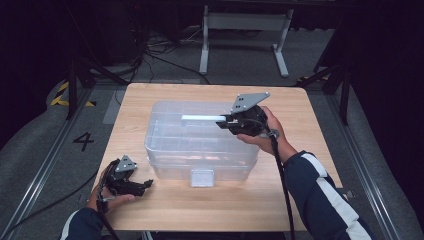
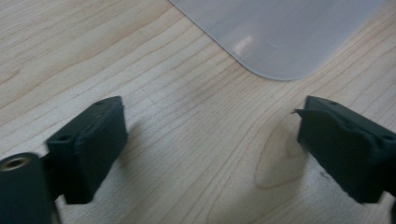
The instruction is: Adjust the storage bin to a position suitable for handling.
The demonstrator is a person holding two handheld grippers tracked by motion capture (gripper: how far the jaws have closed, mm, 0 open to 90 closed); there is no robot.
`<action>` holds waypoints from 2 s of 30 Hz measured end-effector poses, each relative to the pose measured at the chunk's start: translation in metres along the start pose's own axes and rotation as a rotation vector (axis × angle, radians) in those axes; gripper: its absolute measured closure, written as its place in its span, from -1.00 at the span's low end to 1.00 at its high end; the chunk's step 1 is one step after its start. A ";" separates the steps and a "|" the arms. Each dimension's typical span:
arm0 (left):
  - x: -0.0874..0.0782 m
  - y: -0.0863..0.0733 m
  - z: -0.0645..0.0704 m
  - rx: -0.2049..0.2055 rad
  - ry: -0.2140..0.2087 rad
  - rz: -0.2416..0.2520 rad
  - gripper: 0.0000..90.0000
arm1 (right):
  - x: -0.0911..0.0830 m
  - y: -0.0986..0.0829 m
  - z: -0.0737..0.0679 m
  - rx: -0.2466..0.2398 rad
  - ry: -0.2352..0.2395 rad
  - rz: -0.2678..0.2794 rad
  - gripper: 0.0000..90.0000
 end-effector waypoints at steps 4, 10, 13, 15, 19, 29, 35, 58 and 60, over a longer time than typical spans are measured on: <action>-0.001 0.001 0.001 0.002 -0.001 -0.004 -0.50 | 0.000 0.000 0.001 0.010 0.003 0.002 0.70; -0.008 0.009 0.002 0.017 0.008 0.032 -0.33 | 0.000 0.002 0.004 0.016 0.006 0.001 0.70; -0.011 0.013 0.003 0.017 0.018 0.058 -0.25 | 0.000 0.005 0.006 0.022 0.004 -0.006 0.69; -0.018 0.018 0.004 0.027 0.021 0.084 -0.20 | 0.000 0.007 0.008 0.025 0.001 -0.010 0.68; -0.025 0.025 0.004 0.042 0.026 0.120 -0.10 | 0.001 0.010 0.011 0.030 -0.001 -0.018 0.67; -0.039 0.039 0.007 0.038 0.021 0.168 0.11 | 0.001 0.016 0.016 0.036 -0.007 -0.020 0.65; -0.048 0.053 0.011 0.029 0.011 0.221 0.21 | 0.002 0.020 0.019 0.030 -0.018 -0.022 0.63; -0.043 0.084 0.023 0.072 -0.036 0.276 0.67 | 0.003 0.028 0.024 0.010 -0.075 -0.021 0.57; -0.042 0.084 0.022 0.074 -0.036 0.277 0.71 | 0.003 0.029 0.024 0.008 -0.079 -0.021 0.56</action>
Point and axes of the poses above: each handheld gripper's, and its own axes: x roughly forward along the jaws, y roughly out of its top, z roughly to its right, the point moved 3 cm from there along x, roughly forward along the jaws, and after that the axes turned 15 degrees about z, right-handed, at the moved point
